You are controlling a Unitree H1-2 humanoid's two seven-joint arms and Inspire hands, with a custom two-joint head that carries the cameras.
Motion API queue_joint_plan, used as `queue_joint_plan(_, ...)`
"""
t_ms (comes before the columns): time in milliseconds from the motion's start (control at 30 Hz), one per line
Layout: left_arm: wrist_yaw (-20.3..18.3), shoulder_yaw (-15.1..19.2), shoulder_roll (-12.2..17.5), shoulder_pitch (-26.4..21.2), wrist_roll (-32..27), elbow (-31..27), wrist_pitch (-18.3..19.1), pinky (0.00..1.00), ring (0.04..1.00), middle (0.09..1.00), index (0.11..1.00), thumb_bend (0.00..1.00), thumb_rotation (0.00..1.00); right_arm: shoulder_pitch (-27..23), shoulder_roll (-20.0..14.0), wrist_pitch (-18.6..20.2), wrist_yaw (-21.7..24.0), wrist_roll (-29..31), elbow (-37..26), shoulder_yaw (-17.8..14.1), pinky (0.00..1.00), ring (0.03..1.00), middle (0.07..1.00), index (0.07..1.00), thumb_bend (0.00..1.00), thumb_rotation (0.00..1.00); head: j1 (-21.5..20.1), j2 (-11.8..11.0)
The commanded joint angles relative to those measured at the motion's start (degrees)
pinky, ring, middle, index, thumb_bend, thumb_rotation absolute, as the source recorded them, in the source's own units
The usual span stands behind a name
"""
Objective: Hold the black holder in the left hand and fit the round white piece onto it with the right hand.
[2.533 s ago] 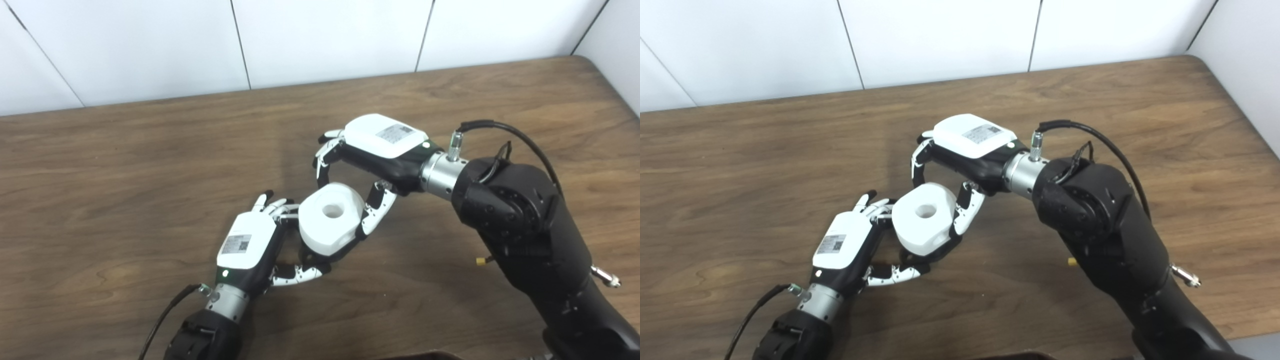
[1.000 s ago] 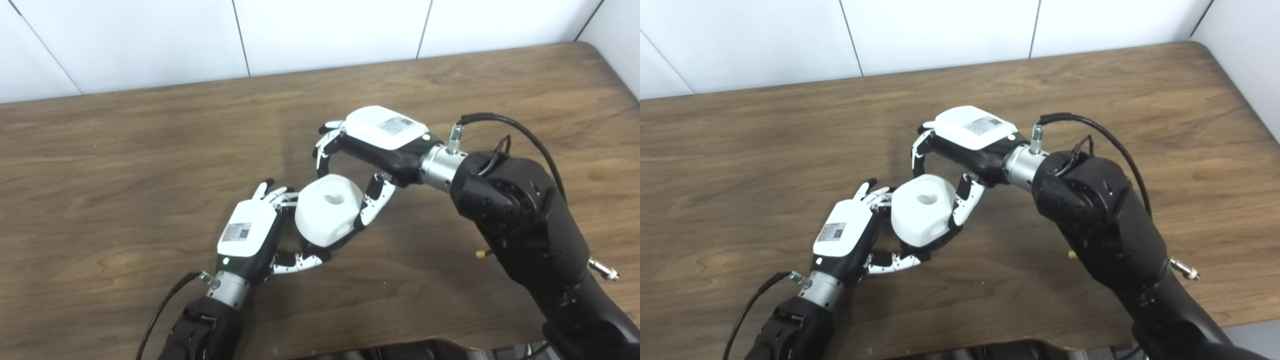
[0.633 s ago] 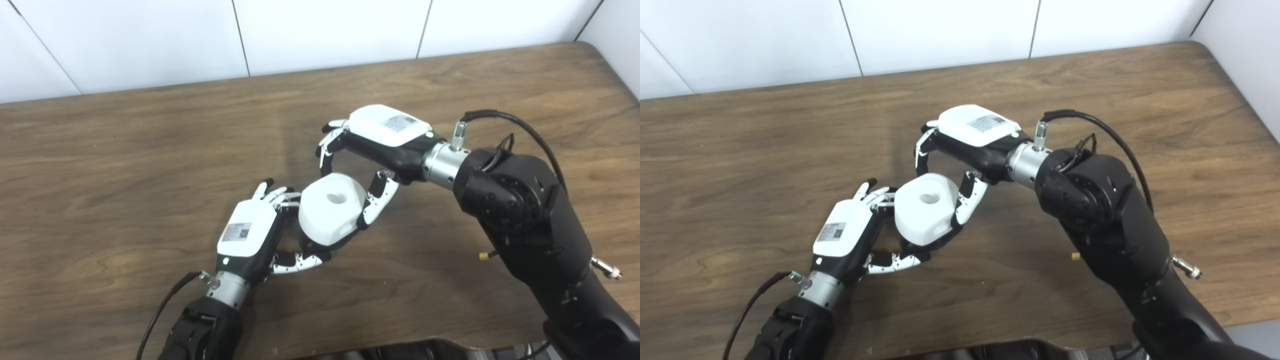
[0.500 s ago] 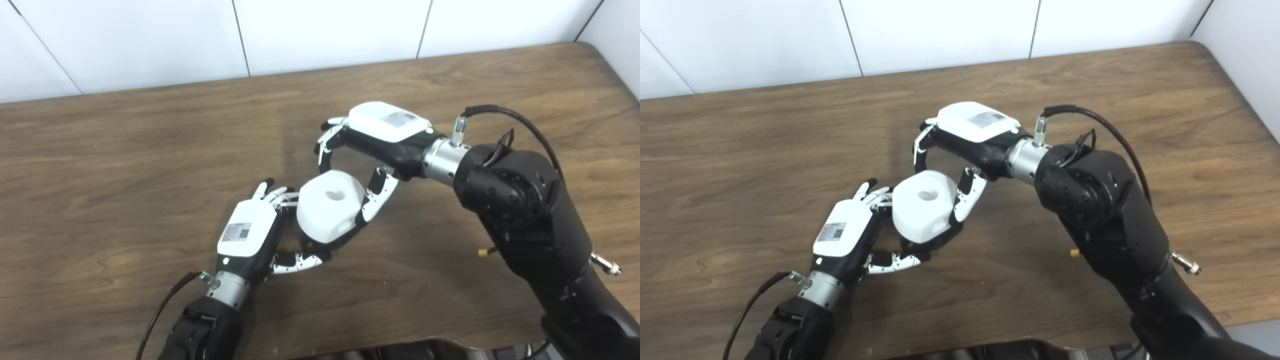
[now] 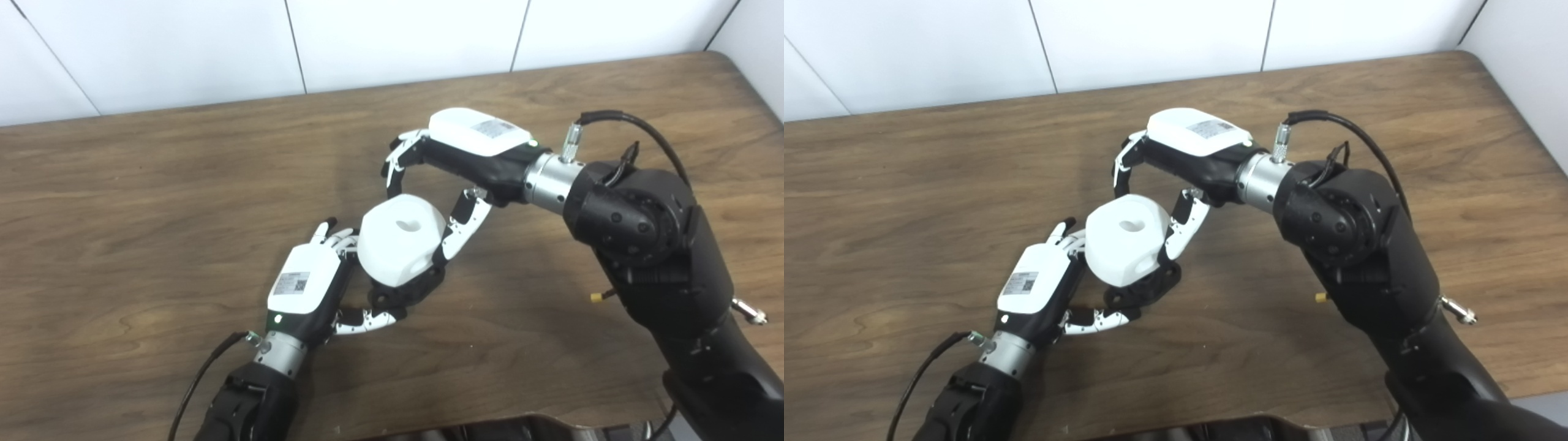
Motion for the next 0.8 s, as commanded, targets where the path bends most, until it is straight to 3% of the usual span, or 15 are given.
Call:
queue_joint_plan(0, -0.91, -0.51, 0.02, -0.33, 1.77, 1.18, 0.25, 1.0, 0.857, 0.782, 0.487, 0.52, 0.05, -3.03, -0.81, -0.52, -1.88, -0.38, -0.86, -1.04, 0.77, 0.897, 0.775, 0.482, 0.53, 0.14, -0.05, 0.07)
queue_joint_plan(467, -0.47, -0.4, 0.0, -0.41, 1.67, 1.51, 0.02, 0.99, 0.858, 0.781, 0.487, 0.52, 0.05, -2.9, -2.84, -5.18, -2.66, -2.74, -1.82, 0.14, 0.82, 0.916, 0.782, 0.483, 0.53, 0.14, -0.22, -0.12)
queue_joint_plan(767, -0.97, -0.48, -0.11, -0.19, 1.73, 0.94, 0.26, 0.99, 0.857, 0.781, 0.487, 0.52, 0.05, -2.47, -2.46, -7.99, -2.04, -4.18, -3.12, 0.32, 0.83, 0.905, 0.777, 0.483, 0.53, 0.14, 0.05, -0.23)
